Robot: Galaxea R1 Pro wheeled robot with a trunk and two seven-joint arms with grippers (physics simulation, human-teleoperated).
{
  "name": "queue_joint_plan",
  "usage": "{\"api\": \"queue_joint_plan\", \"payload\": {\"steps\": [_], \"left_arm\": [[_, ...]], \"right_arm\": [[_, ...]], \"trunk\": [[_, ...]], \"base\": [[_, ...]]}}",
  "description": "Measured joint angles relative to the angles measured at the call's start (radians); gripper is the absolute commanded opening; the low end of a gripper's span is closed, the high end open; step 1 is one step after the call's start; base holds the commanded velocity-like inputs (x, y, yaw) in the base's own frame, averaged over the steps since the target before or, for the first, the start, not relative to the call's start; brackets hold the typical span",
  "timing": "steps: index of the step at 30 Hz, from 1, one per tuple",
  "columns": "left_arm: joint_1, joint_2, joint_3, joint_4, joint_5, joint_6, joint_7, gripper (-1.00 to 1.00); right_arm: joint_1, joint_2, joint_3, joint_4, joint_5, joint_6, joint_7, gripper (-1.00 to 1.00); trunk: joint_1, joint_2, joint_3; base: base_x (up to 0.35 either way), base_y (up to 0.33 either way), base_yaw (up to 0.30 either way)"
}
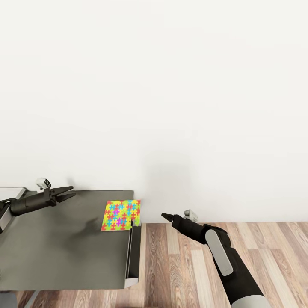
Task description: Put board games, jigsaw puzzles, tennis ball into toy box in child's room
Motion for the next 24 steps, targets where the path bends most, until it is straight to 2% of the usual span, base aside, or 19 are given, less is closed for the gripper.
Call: {"api": "queue_joint_plan", "payload": {"steps": [17, 24], "left_arm": [[0.000, 0.000, 0.000, 0.000, 0.000, 0.000, 0.000, 1.00], [0.000, 0.000, 0.000, 0.000, 0.000, 0.000, 0.000, 1.00]], "right_arm": [[0.000, -0.001, 0.000, 0.001, -0.002, 0.000, 0.000, 1.00], [0.000, -0.001, 0.000, 0.002, -0.002, 0.000, 0.000, 1.00]], "trunk": [[0.000, 0.000, 0.000], [0.000, 0.000, 0.007]], "base": [[0.000, 0.000, 0.000], [0.000, 0.043, 0.000]]}}
